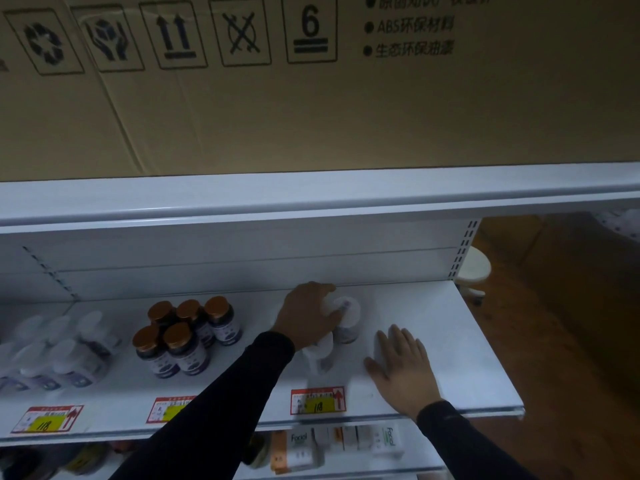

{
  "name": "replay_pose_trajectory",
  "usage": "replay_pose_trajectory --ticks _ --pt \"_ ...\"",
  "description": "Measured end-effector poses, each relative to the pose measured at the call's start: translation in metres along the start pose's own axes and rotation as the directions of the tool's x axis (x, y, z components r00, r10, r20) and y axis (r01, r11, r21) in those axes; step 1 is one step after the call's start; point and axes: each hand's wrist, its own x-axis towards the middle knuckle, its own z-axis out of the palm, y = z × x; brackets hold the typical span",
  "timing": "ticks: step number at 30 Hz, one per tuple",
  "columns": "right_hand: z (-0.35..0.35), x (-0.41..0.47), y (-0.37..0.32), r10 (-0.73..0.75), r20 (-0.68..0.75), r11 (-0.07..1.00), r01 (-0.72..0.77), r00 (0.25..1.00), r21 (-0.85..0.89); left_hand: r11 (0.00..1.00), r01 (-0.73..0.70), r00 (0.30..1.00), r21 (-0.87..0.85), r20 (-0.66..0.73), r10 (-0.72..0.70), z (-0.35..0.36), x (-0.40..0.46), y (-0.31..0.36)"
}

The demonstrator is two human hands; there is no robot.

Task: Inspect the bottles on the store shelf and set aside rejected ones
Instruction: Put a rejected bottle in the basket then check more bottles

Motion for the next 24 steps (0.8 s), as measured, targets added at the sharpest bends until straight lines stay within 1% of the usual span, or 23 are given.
replay_pose_trajectory --ticks 2,4,8,10,12,15,17,20,22,24 --pt "-0.001 0.0 -0.001 -0.004 0.007 1.0 0.004 1.0 -0.003 0.996 -0.054 0.997 0.076 0.062 0.049 0.0 -0.001 0.015" --pt "-0.004 -0.001 -0.003 -0.017 0.012 1.0 0.017 1.0 -0.004 0.984 -0.091 0.993 0.152 0.09 0.078 0.006 0.001 0.023" --pt "-0.012 -0.002 -0.004 -0.021 0.051 0.999 0.023 0.998 -0.03 0.979 -0.07 0.997 0.19 0.043 0.063 0.018 0.008 0.025" --pt "-0.02 -0.002 -0.005 -0.014 0.093 1.0 0.016 0.996 -0.023 0.982 -0.063 0.998 0.175 0.016 0.061 0.02 0.009 0.025" --pt "-0.032 -0.001 -0.006 -0.013 0.125 1.0 0.011 0.992 0.011 0.996 -0.028 0.999 0.088 -0.019 0.03 0.018 0.009 0.028" --pt "-0.052 0.0 -0.01 0.042 0.118 0.957 -0.074 0.992 0.279 0.999 -0.029 0.998 -0.039 -0.051 0.027 0.007 0.007 0.037" --pt "-0.063 -0.001 -0.015 0.073 0.058 0.919 -0.089 0.996 0.383 0.988 -0.029 0.997 -0.153 -0.071 0.019 -0.006 0.0 0.045" --pt "-0.074 -0.006 -0.023 0.113 -0.108 0.831 -0.034 0.988 0.555 0.957 -0.013 0.994 -0.291 -0.106 -0.019 -0.021 -0.009 0.047" --pt "-0.081 -0.009 -0.032 0.127 -0.174 0.749 0.021 0.977 0.663 0.909 0.047 0.989 -0.414 -0.106 -0.099 -0.026 -0.013 0.043" --pt "-0.088 -0.012 -0.043 0.112 -0.194 0.668 0.071 0.975 0.741 0.836 0.091 0.982 -0.54 -0.092 -0.167 -0.03 -0.018 0.039"
